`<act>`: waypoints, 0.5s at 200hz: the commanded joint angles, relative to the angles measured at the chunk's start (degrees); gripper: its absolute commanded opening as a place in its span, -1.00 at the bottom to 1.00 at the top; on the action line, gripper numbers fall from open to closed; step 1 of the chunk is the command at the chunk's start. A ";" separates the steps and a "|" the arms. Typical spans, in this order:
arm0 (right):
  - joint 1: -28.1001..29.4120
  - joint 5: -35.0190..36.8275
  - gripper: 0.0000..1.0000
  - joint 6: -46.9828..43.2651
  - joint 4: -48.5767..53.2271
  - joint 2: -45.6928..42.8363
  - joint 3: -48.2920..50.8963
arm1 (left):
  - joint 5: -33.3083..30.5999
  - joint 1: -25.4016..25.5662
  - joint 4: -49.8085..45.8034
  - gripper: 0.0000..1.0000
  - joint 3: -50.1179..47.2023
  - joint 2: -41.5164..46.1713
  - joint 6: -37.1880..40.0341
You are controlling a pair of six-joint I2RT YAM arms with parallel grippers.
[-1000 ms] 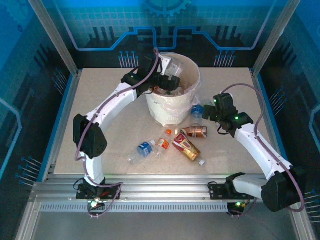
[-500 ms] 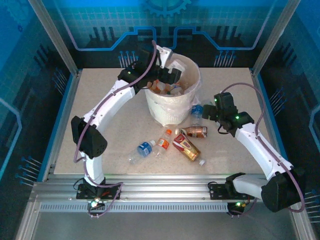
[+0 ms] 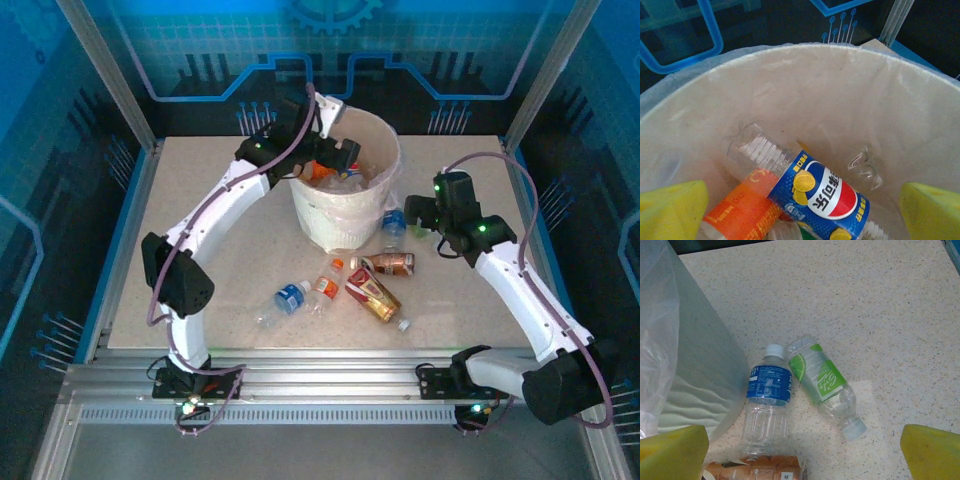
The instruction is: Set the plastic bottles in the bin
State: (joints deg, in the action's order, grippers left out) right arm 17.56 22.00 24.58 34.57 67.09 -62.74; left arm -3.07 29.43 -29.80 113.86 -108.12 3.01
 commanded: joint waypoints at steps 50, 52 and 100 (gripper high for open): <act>-0.46 -0.96 0.99 0.54 3.36 -1.88 -1.69 | -3.12 0.54 3.05 0.98 -20.74 24.86 -5.91; -0.50 -1.03 0.99 0.55 3.46 -1.92 -1.71 | -2.98 0.54 3.07 0.98 -21.87 25.65 -5.84; -0.48 -0.82 0.99 0.31 5.67 -2.96 -2.04 | 0.44 0.49 -3.22 0.98 -44.69 44.62 -4.37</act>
State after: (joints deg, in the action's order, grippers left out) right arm 17.56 21.58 24.62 38.04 65.78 -62.85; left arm -4.40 29.45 -27.42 76.97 -68.95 -1.17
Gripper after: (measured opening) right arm 0.996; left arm 0.989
